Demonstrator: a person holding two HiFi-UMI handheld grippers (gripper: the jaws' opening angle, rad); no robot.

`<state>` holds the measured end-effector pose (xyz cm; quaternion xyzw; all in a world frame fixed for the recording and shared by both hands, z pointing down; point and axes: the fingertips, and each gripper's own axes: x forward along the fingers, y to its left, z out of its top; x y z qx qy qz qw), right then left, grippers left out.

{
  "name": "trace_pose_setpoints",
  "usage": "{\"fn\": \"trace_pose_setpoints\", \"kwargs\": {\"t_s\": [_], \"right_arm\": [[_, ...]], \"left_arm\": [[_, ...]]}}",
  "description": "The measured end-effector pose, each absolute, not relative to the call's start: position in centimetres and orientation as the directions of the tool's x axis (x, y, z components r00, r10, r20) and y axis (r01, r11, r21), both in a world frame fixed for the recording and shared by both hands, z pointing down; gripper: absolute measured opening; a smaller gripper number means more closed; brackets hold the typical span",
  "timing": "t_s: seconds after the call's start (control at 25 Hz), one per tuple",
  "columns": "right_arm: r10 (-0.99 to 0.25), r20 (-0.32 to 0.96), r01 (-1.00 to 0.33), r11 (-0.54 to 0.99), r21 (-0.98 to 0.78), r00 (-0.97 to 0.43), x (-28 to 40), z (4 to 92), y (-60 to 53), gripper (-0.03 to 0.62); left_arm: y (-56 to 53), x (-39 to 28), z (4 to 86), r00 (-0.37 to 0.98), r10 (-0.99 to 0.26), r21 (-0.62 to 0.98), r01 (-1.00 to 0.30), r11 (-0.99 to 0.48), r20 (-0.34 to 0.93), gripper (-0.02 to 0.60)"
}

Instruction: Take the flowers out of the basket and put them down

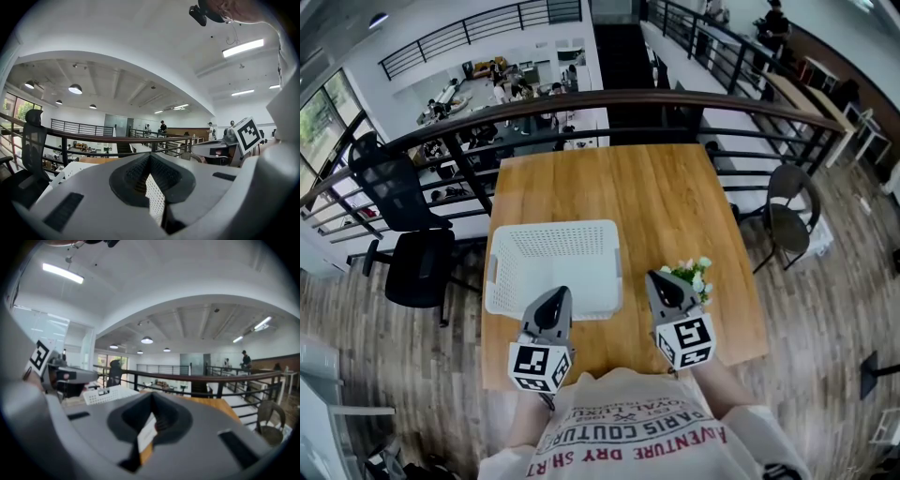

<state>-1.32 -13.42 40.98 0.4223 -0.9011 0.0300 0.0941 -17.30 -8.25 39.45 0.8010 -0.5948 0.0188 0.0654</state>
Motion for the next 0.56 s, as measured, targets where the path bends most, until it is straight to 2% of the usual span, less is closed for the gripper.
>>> {"fn": "trace_pose_setpoints", "kwargs": {"t_s": [0.56], "right_arm": [[-0.754, 0.19, -0.763, 0.646, 0.039, -0.629, -2.05, 40.09, -14.18, 0.031]], "left_arm": [[-8.75, -17.82, 39.34, 0.28, -0.953, 0.081, -0.959, -0.271, 0.115, 0.011]]}}
